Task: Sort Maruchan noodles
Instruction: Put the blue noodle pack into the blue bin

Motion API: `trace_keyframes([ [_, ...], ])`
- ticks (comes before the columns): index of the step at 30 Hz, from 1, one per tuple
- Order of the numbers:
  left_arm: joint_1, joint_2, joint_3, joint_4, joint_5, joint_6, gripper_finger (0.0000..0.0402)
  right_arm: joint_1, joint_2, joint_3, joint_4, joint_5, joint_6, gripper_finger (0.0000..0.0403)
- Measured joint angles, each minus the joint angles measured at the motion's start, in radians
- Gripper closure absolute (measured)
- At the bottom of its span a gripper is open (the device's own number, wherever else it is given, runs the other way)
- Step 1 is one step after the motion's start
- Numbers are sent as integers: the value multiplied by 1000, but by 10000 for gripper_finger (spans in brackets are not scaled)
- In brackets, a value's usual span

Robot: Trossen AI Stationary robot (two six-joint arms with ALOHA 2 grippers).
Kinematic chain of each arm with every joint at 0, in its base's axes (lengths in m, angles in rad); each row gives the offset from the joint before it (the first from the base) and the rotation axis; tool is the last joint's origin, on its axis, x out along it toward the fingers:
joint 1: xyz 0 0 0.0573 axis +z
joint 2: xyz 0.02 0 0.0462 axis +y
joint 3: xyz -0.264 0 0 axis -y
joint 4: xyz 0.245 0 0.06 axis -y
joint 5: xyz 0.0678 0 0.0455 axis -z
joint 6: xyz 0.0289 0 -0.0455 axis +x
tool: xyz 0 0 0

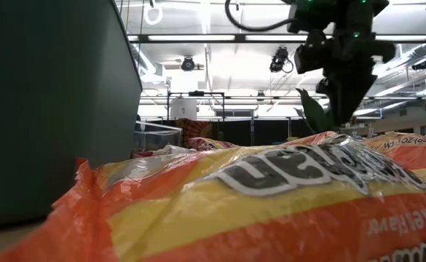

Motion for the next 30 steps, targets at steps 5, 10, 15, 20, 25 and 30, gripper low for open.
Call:
trace_keyframes([
  [5, 0, 0, 0, -4, 2, -5, 184, 68, 9, 0, 8, -60, 115, 249],
  [10, 0, 10, 0, 0, -11, 31, 184, 145, 10, 0, -1, -50, 249, 201],
  [15, 0, 17, 0, -3, -17, 34, 184, 194, 10, -2, -66, -29, 376, 149],
  [20, 0, 34, 0, -4, -17, 38, 184, 229, 10, -56, -64, -25, 431, 135],
  [25, 0, 53, 0, -2, -17, 54, 184, 244, 10, -113, -19, 5, 437, 152],
  [30, 0, 52, 0, -2, -17, 48, 184, 243, 10, -171, 55, 16, 437, 175],
])
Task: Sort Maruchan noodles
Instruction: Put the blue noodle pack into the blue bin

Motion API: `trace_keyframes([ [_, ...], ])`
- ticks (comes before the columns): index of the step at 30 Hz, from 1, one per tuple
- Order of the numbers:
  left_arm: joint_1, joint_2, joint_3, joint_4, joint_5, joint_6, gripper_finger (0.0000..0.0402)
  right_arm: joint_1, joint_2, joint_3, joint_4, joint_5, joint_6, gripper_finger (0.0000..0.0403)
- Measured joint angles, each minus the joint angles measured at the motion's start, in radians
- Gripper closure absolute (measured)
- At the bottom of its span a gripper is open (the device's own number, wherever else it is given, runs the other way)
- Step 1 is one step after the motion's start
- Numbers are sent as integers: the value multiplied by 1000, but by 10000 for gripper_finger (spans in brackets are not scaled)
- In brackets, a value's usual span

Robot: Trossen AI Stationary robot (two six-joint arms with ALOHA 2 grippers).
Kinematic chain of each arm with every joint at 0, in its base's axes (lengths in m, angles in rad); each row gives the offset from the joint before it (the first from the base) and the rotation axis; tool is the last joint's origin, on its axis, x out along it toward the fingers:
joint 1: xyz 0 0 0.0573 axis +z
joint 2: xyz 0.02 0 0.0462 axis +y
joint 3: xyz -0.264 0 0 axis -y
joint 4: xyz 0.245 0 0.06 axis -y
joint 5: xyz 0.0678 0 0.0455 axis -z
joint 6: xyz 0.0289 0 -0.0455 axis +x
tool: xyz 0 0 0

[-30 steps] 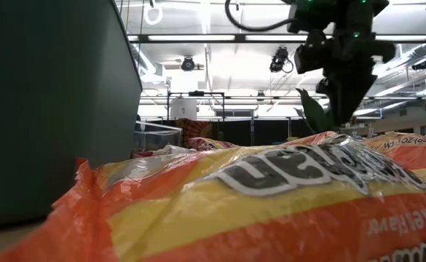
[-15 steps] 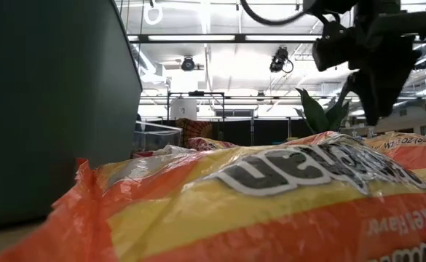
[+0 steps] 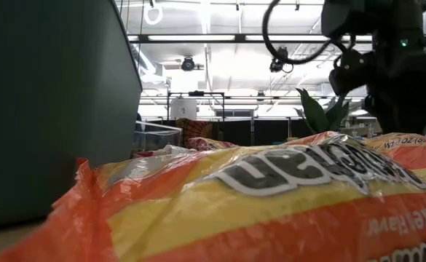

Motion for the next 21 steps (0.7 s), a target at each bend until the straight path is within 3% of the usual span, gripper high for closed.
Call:
trace_keyframes([
  [9, 0, 0, 0, 1, -8, 5, 184, -2, 0, -65, 18, 88, -66, 237],
  [19, 0, 0, 0, 0, -8, 19, 184, -2, 0, -65, 3, 92, -137, 380],
  [21, 0, 0, 0, 0, -7, 33, 184, -7, 0, -65, -4, 89, -141, 394],
])
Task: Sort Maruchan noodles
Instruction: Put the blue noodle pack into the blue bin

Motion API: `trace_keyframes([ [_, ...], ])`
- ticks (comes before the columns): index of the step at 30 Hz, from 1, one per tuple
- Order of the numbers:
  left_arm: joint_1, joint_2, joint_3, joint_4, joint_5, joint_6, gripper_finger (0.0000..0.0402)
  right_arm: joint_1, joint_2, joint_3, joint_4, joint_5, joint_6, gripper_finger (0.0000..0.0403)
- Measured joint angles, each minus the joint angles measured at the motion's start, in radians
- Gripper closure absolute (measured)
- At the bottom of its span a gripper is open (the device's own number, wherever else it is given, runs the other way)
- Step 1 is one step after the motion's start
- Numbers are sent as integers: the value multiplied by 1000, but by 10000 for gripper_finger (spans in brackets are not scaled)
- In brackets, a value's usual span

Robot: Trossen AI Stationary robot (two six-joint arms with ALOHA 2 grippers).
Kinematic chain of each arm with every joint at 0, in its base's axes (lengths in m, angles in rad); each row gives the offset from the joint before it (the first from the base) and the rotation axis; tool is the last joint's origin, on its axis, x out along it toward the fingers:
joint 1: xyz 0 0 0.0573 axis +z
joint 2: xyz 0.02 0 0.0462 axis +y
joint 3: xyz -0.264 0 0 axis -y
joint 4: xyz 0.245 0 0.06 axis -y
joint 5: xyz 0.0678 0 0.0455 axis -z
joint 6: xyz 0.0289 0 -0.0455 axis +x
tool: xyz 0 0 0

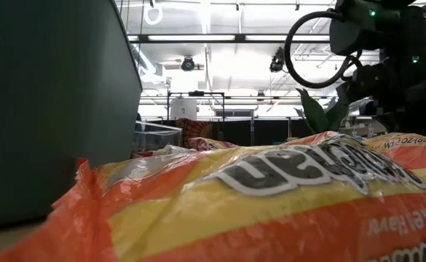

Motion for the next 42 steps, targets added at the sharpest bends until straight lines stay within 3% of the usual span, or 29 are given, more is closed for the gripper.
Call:
trace_keyframes([
  [7, 0, 0, 0, 0, 0, 0, 184, -31, -2, 75, -134, 13, -22, 395],
  [16, 0, 0, 0, 0, -2, 27, 184, -89, -57, 312, -406, 153, -51, 396],
  [20, 0, 0, 0, 0, -2, 26, 184, -124, -85, 398, -471, 272, -52, 396],
  [24, 0, 0, 0, -1, -3, 26, 184, -199, -98, 459, -448, 338, -50, 396],
  [30, 0, 0, 0, -1, -4, 36, 184, -366, -85, 481, -366, 314, -111, 397],
  [42, 0, 0, 0, -1, -4, 36, 184, -584, 108, 481, -325, 292, -264, 389],
])
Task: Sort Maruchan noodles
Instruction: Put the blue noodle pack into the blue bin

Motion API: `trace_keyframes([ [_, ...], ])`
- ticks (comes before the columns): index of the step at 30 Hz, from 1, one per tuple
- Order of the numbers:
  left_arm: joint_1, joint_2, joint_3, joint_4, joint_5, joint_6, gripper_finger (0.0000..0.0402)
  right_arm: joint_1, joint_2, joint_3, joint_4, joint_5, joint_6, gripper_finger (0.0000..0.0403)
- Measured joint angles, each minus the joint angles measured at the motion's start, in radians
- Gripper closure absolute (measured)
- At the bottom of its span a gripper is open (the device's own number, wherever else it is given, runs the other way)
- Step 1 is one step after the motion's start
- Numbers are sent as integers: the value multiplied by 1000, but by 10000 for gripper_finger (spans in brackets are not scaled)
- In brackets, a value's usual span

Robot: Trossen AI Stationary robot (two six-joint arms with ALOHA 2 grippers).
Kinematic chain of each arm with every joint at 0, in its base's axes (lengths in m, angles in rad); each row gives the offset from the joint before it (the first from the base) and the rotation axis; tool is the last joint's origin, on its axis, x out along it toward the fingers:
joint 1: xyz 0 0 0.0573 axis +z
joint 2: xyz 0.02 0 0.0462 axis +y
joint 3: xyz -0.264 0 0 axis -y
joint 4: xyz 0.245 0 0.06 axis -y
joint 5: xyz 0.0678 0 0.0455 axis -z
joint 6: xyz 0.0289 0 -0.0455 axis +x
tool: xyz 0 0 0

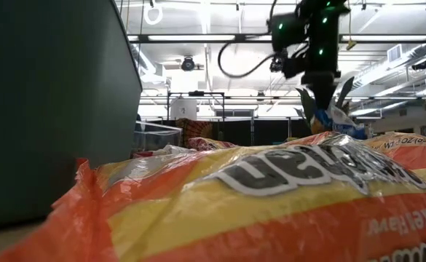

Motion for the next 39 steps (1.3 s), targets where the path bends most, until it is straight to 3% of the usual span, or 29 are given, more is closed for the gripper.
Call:
trace_keyframes([
  [6, 0, 0, 0, 0, 0, -11, 184, -51, 100, 0, 58, -37, -95, 366],
  [11, 0, 0, 0, -7, 0, -11, 184, -71, 142, 0, 112, -69, -163, 319],
  [23, 0, 0, 0, -9, 1, -50, 184, -72, -1, 14, 95, -91, -131, 209],
  [26, 0, 0, 0, -13, 16, -75, 184, -71, -26, 14, 24, -151, -53, 197],
  [30, 0, 0, 0, -16, 27, -85, 184, -71, -55, -50, 3, -153, -7, 193],
  [39, 0, 0, 0, -10, 27, -84, 184, -77, -61, -274, 233, -203, -5, 193],
])
